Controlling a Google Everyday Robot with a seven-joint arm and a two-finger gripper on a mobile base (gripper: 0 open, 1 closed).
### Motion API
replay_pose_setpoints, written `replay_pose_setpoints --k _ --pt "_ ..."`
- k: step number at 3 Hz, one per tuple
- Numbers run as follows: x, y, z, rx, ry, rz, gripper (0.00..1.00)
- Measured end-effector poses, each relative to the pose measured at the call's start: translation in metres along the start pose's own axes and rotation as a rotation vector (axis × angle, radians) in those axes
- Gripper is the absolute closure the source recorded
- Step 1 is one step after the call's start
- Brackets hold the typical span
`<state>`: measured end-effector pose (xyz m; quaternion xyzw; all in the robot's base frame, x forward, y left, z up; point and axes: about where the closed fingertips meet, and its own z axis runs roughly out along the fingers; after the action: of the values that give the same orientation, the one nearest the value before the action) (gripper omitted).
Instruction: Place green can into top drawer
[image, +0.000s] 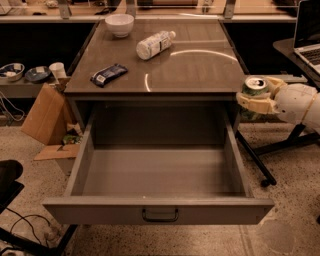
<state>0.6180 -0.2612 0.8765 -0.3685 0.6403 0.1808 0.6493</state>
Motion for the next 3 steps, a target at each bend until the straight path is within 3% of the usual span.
replay_pose_setpoints --k 1,2,3 --pt "-0.004 0.023 0.026 -0.057 0.008 -0.029 1.00" --pt "-0.004 0.066 0.067 -0.117 0.028 -0.059 1.00" --pt "0.018 0.136 0.122 -0.220 0.043 -0.031 1.00"
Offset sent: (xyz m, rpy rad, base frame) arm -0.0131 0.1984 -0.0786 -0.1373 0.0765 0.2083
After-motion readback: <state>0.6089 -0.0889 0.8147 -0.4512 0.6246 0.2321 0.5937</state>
